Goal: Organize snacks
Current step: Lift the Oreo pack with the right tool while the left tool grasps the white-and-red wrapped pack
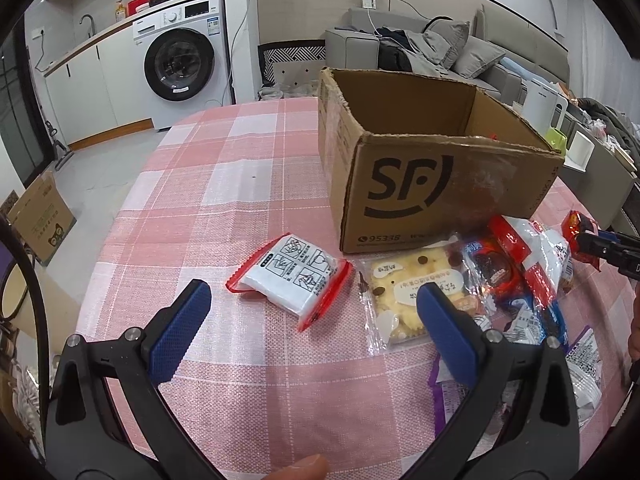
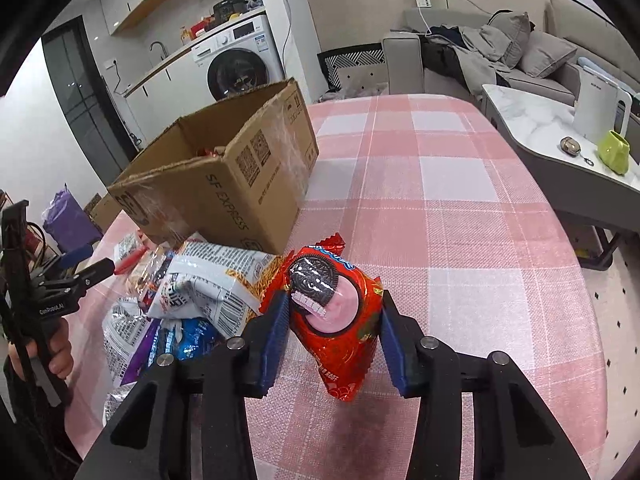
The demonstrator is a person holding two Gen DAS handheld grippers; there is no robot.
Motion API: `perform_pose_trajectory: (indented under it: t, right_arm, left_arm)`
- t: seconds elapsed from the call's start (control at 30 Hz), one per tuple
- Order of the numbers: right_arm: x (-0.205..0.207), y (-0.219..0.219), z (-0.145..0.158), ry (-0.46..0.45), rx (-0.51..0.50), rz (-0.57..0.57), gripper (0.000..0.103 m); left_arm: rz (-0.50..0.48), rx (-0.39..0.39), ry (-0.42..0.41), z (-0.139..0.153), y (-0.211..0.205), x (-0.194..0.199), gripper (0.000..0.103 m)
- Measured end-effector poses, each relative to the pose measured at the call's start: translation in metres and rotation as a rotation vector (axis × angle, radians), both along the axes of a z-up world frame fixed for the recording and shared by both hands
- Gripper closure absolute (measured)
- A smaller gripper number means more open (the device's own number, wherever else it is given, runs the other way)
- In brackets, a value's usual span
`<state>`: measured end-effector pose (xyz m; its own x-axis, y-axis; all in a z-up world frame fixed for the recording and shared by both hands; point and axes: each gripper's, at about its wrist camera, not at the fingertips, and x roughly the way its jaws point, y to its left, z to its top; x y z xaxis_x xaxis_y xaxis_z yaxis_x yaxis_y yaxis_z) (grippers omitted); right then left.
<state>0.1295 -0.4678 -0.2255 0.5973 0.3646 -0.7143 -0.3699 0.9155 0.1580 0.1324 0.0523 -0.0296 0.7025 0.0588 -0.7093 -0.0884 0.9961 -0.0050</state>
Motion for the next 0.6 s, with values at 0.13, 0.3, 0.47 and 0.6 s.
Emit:
perform_pose_trajectory:
  t: [0.13, 0.3, 0.47, 0.6]
  right_arm:
    - [-0.001, -0.002, 0.004, -0.010, 0.017, -0.002, 0.059]
    - [-0.002, -0.001, 0.006, -0.013, 0.019, 0.002, 0.059]
    - [-0.003, 0.001, 0.004, -0.009, 0.013, 0.008, 0.059]
    - [-0.004, 0.001, 0.005, -0.010, 0.014, 0.010, 0.059]
  left_arm:
    - [0.036, -0.014, 0.020, -0.007, 0.009, 0.005, 0.001]
    - [0.069, -0.032, 0.045, -0.016, 0.023, 0.015, 0.001]
    - [0.072, 0.021, 0.089, -0.026, 0.026, 0.030, 0.001]
    - [0.057, 0.027, 0.135, -0.036, 0.026, 0.039, 0.010]
